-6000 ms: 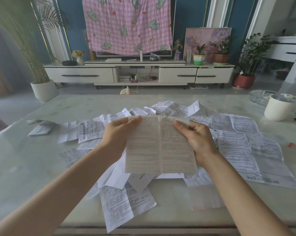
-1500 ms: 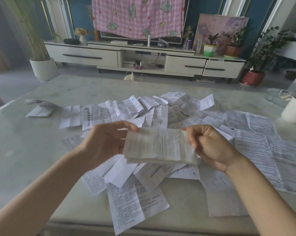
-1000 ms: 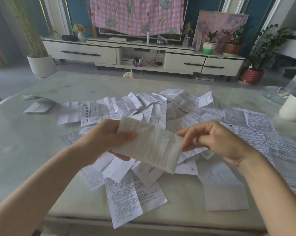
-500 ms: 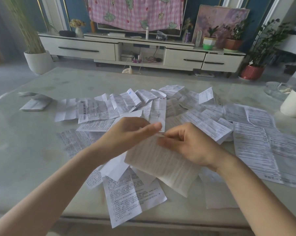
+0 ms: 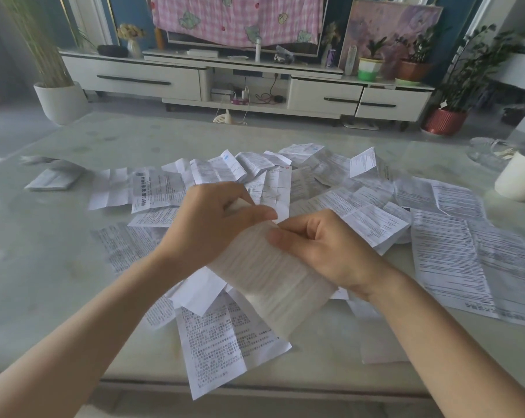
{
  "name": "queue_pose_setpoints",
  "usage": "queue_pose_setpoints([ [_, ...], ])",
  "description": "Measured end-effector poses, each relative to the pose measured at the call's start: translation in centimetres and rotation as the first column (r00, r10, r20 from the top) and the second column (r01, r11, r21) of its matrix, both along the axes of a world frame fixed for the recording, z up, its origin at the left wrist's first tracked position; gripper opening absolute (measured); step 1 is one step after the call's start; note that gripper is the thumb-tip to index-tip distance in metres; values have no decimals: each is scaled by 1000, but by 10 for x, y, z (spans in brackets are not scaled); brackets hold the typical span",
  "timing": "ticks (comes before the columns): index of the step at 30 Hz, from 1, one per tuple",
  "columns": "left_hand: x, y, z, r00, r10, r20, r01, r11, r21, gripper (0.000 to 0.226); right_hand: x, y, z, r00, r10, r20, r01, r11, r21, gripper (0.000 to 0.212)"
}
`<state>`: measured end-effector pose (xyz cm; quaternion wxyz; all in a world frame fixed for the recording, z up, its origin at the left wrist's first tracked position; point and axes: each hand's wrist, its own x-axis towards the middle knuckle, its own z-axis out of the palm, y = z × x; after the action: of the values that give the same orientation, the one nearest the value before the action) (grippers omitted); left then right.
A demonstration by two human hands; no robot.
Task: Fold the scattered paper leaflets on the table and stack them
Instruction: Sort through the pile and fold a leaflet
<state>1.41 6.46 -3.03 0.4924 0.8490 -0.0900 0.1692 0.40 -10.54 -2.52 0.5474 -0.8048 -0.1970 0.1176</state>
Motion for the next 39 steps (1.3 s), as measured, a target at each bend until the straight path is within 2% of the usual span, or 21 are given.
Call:
queue_pose_setpoints([
  [3, 3, 11, 7, 999, 41, 8, -41, 999, -2, 32, -2, -7, 0, 996, 48, -74, -45, 998, 37, 15],
  [9, 8, 16, 13, 999, 50, -9, -50, 999, 9, 31, -5, -23, 6, 977, 105, -183, -105, 994, 10, 9],
  [12, 10, 27, 24, 994, 108, -21, -109, 992, -58, 33, -6, -39, 9, 971, 63, -230, -83, 993, -81, 3],
  [14, 12, 35, 30, 992, 127, -18, -128, 988, -84, 34, -5, -47, 13, 979, -6, -204, -17, 994, -110, 8],
  [16, 9, 31, 32, 997, 63, -45, -64, 997, -30, 34, -1, -46, 20, 990, -39, -136, 40, 999, 8, 22],
  [17, 7, 25, 30, 997, 8, -71, -7, 1000, 14, 33, -1, -41, 23, 989, -6, -148, 18, 997, 75, 30],
  [18, 5, 16, 28, 994, -46, -101, 51, 998, 47, 32, -1, -33, 24, 982, 56, -181, -37, 993, 108, 35],
  [20, 2, 0, 25, 983, -121, -139, 133, 988, 82, 31, -3, -18, 19, 954, 182, -240, -169, 983, 74, 30],
  [22, 4, -6, 26, 986, -133, -98, 137, 990, 36, 24, -6, -11, 11, 950, 205, -237, -202, 979, 36, 24],
  [23, 7, -7, 25, 993, -112, -42, 110, 992, -61, 18, -5, -12, 8, 964, 157, -216, -151, 988, 44, 23],
  [24, 9, -4, 23, 996, -84, 4, 83, 974, -213, 22, -3, -12, 5, 982, 69, -175, -59, 996, 63, 23],
  [26, 9, -2, 14, 991, -121, -60, 73, 856, -512, 62, 3, -15, 0, 981, -194, -26, 196, 976, 98, 17],
  [28, -1, -9, -1, 912, -307, -274, 87, 795, -600, 105, 10, -14, -6, 912, -399, 97, 380, 909, 172, 11],
  [29, -8, -16, -5, 837, -403, -370, 119, 794, -596, 110, 12, -11, -7, 878, -463, 123, 433, 876, 211, 11],
  [30, -14, -23, -10, 773, -469, -427, 161, 797, -583, 99, 13, -9, -9, 855, -502, 130, 462, 851, 250, 11],
  [31, -18, -28, -12, 747, -493, -446, 200, 806, -557, 77, 13, -6, -10, 846, -518, 126, 469, 836, 284, 12],
  [33, -20, -34, -14, 780, -446, -439, 217, 851, -478, 38, 12, -3, -10, 846, -519, 125, 462, 829, 313, 12],
  [35, -17, -32, -16, 810, -407, -422, 193, 865, -463, 15, 12, -4, -12, 843, -527, 106, 473, 821, 319, 13],
  [36, -16, -31, -16, 809, -410, -421, 185, 857, -480, 11, 13, -6, -13, 845, -530, 79, 481, 815, 323, 16],
  [39, -15, -25, -14, 744, -497, -447, 225, 816, -533, 18, 15, -14, -14, 855, -517, -39, 501, 805, 319, 24],
])
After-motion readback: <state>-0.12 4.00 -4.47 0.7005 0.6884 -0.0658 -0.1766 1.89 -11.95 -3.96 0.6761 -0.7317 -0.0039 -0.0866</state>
